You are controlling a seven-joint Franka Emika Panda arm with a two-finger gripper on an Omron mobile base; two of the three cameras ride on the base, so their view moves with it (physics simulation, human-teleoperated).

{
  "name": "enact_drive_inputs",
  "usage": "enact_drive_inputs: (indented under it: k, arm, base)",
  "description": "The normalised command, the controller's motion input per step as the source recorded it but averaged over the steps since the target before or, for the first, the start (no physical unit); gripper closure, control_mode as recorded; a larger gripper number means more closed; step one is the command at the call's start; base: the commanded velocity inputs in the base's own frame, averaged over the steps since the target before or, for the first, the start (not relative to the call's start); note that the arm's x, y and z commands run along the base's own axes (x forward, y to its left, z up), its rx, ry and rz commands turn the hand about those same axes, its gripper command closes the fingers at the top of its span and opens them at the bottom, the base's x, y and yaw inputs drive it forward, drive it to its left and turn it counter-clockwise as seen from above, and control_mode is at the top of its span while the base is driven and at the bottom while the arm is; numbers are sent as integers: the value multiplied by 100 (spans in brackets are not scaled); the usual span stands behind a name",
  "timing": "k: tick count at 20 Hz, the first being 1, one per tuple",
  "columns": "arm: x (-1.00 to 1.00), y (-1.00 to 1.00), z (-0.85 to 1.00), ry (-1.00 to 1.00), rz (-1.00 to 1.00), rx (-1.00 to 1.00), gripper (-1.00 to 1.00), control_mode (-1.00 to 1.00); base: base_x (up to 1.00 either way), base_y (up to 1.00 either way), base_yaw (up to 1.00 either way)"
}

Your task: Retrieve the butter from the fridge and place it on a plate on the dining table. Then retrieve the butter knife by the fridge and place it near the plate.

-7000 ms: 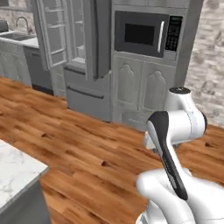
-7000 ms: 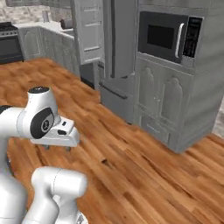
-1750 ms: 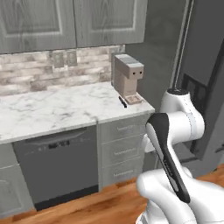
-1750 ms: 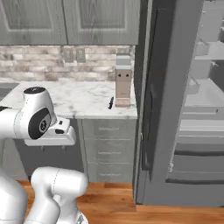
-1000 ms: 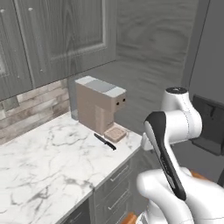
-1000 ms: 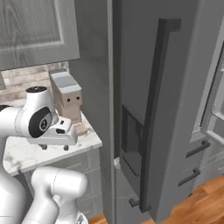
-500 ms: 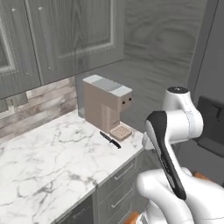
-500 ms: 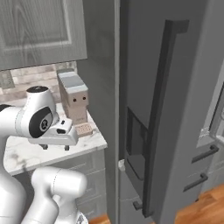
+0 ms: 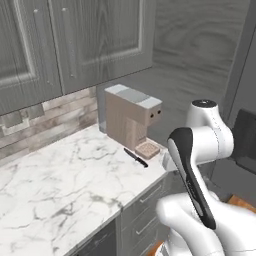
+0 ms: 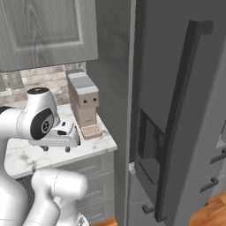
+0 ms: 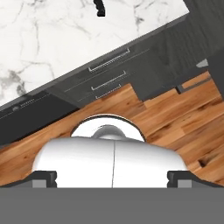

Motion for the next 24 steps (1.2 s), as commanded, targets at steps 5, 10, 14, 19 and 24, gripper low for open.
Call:
enact_drive_inputs:
  k: [5, 10, 14, 19, 24]
  arm:
    - [0, 0, 0, 0, 0, 0, -100, 100]
    - [0, 0, 0, 0, 0, 0, -100, 100]
    - [0, 0, 0, 0, 0, 0, -100, 100]
    - [0, 0, 0, 0, 0, 0, -100, 100]
    - [50, 0, -3, -6, 2, 0, -100, -100]
  base:
    - [20, 72, 1]
    - [22, -7, 0]
    - [69, -19, 1]
    - [68, -2, 1]
    - [9, 0, 0]
